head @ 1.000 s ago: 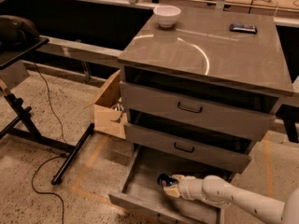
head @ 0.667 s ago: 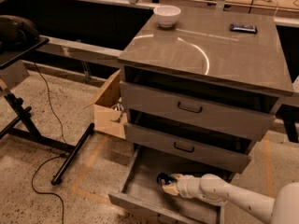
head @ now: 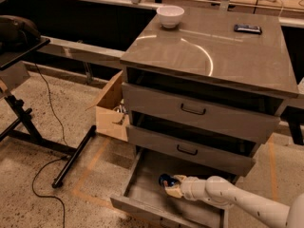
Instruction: Place pepsi can into bottom drawer
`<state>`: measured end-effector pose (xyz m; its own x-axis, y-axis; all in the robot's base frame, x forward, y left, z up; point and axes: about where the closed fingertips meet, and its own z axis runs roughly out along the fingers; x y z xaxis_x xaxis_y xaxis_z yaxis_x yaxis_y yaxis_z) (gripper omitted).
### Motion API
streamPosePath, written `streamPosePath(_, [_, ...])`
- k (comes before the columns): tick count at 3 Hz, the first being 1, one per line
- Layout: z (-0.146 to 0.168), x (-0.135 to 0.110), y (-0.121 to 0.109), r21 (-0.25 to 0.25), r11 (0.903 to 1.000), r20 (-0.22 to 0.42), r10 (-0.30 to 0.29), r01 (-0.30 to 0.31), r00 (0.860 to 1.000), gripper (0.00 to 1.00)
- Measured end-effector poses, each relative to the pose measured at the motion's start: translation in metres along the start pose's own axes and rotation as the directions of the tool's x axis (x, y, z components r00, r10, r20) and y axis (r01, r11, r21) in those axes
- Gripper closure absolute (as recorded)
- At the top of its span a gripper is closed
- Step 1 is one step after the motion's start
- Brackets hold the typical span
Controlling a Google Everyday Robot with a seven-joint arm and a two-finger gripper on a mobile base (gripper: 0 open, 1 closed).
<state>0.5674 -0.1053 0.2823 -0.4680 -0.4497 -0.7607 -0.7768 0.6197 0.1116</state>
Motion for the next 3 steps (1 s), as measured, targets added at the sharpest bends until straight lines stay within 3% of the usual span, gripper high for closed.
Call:
streamPosePath(1, [0.002, -0.003, 0.004, 0.002, 0.9998, -0.014, -0.017, 0.017, 1.000, 0.82])
streamPosePath(3, [0.014, 0.013, 0.013, 0.055, 0.9984, -0.083, -0.011, 0.016, 0.996, 0.35])
